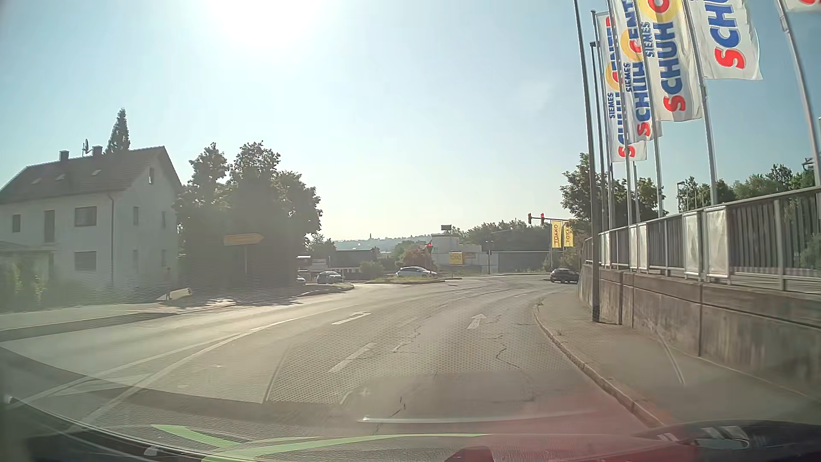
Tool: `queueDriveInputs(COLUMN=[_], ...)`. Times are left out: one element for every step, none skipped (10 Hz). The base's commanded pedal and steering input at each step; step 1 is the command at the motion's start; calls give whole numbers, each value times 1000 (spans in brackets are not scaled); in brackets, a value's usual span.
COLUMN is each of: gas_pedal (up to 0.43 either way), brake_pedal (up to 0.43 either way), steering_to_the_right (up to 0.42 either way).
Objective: Follow the waypoints while adhering to traffic rules and regulations
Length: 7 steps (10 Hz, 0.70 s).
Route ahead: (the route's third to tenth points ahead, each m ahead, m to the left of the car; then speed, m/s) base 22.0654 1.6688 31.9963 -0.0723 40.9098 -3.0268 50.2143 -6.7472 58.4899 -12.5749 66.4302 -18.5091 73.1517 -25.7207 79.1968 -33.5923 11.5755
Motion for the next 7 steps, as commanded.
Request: queueDriveInputs(gas_pedal=[0, 0, 0, 0, 0, 0, 0], brake_pedal=[287, 287, 293, 293, 293, 299, 305], steering_to_the_right=[48, 48, 48, 49, 49, 49, 49])
